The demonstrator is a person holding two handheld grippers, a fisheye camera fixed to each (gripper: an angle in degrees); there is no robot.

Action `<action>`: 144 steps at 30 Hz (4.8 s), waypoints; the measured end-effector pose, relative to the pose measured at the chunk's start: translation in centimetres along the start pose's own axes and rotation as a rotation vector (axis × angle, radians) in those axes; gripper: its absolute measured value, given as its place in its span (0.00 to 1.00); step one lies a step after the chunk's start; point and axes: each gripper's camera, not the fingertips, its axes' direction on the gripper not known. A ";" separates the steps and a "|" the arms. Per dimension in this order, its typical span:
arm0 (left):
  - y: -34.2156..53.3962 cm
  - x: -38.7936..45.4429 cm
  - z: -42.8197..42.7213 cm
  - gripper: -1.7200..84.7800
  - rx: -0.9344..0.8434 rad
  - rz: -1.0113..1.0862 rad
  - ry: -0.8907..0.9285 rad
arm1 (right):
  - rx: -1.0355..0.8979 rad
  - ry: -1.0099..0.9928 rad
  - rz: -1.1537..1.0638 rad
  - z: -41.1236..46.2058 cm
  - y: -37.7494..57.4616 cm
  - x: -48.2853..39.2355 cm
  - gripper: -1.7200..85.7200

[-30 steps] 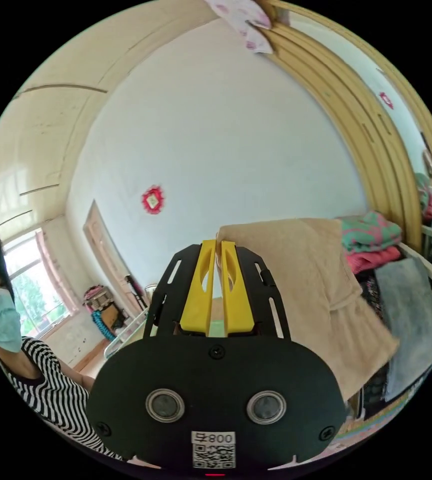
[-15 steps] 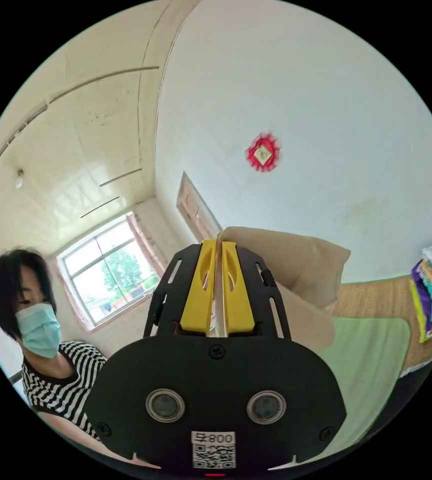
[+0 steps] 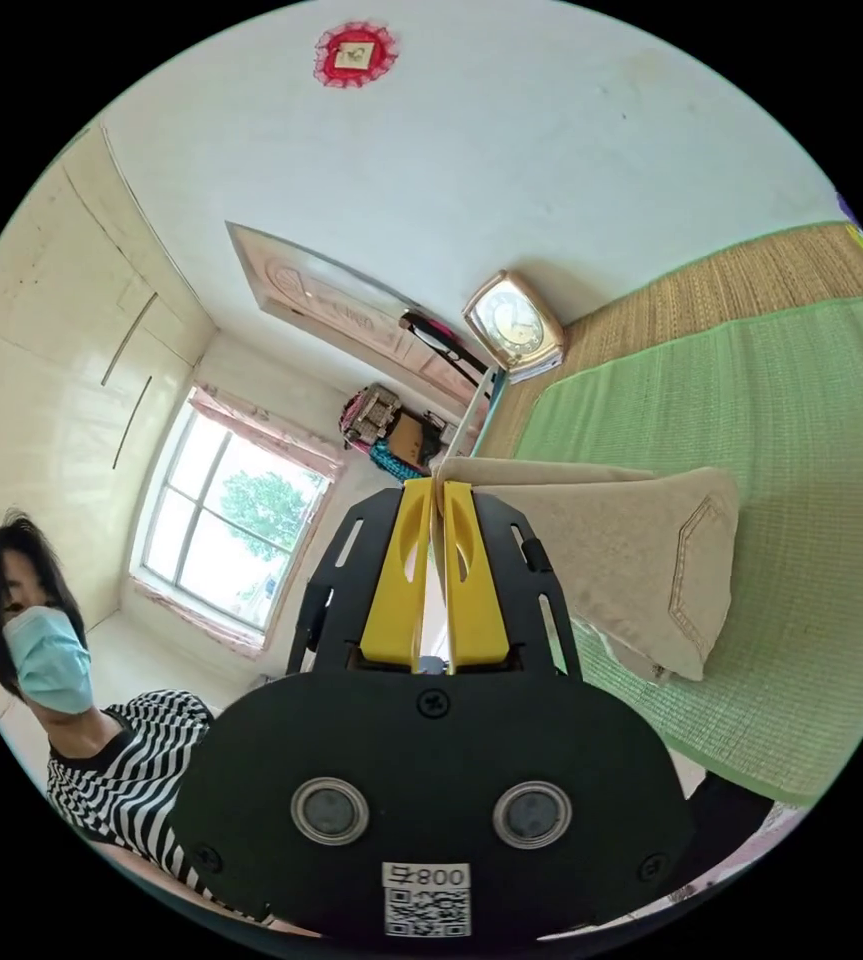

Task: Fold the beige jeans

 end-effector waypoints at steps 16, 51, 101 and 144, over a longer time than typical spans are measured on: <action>-2.8 2.2 -21.2 0.05 0.266 -0.125 -0.362 | 0.024 -0.188 -0.224 7.5 -7.2 1.4 0.04; 4.0 7.7 -17.8 0.04 -0.348 0.017 -0.226 | -0.595 0.933 -0.372 25.2 1.9 26.6 0.17; -0.5 8.2 -29.1 0.03 -0.340 -0.018 -0.284 | 0.041 0.703 0.487 -19.1 -0.1 36.6 0.14; -7.9 8.9 -33.7 0.03 -0.316 -0.083 -0.227 | -0.295 1.041 0.526 -9.9 -5.5 39.1 0.04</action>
